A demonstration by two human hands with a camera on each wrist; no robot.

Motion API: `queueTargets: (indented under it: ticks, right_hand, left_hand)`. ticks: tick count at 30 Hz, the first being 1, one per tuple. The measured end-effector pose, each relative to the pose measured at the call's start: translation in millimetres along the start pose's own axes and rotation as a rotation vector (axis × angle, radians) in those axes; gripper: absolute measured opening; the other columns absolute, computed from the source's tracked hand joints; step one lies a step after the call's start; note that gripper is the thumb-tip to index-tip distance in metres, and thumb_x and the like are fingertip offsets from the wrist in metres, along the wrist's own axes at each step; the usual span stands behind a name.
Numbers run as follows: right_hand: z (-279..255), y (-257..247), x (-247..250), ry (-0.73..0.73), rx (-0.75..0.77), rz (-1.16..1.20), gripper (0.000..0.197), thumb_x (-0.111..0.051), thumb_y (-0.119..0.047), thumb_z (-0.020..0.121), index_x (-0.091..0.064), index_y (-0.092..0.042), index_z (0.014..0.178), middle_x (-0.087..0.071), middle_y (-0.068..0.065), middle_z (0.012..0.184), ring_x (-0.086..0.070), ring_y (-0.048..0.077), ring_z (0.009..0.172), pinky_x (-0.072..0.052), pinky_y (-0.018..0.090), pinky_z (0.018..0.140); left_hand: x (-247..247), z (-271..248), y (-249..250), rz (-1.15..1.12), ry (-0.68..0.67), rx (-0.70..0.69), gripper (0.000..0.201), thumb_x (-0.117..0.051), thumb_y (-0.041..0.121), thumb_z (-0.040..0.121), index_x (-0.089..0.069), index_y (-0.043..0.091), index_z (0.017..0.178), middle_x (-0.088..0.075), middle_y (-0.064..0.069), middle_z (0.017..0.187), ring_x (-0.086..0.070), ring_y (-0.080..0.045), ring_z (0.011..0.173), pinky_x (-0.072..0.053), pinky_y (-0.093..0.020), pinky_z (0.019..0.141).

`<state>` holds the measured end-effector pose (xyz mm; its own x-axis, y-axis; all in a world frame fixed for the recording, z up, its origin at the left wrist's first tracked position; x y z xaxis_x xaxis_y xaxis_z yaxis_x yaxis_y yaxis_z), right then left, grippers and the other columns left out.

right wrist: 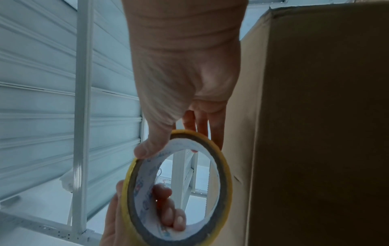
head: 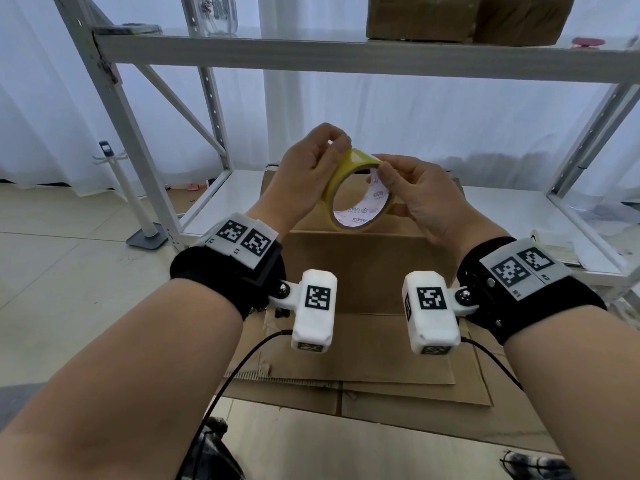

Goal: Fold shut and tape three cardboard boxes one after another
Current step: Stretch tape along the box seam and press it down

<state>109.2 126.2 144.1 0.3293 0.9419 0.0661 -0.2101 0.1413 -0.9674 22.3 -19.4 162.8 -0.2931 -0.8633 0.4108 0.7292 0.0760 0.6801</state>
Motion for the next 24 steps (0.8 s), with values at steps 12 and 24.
queueTargets:
  ticks: [12, 24]
  right_hand:
    - [-1.1, -3.5, 1.0, 0.024, 0.027, -0.104, 0.020, -0.061, -0.031, 0.088, -0.067, -0.022, 0.104, -0.071, 0.005, 0.095, -0.067, 0.009, 0.075, -0.057, 0.022, 0.065]
    - [0.3, -3.5, 1.5, 0.037, 0.023, -0.132, 0.036, -0.062, -0.042, 0.079, -0.068, -0.020, 0.107, -0.071, 0.008, 0.101, -0.068, 0.017, 0.083, -0.059, 0.027, 0.069]
  left_hand:
    - [3.7, -0.6, 5.2, -0.013, -0.052, 0.034, 0.014, -0.041, 0.028, 0.102, -0.047, 0.016, 0.098, -0.063, -0.022, 0.082, -0.058, -0.025, 0.066, -0.050, -0.030, 0.066]
    - [0.2, 0.2, 3.7, -0.007, -0.050, 0.032, 0.012, -0.040, 0.025, 0.102, -0.047, 0.016, 0.099, -0.063, -0.005, 0.074, -0.061, -0.008, 0.062, -0.051, -0.021, 0.066]
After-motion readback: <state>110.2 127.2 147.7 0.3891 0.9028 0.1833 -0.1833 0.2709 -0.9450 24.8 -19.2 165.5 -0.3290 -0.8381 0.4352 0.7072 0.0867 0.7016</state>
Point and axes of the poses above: each hand's wrist, its own z-axis towards the middle knuckle, its own x-axis out of the back of the hand, y = z × x, the point moved 3 cm from there along z, towards the middle knuckle
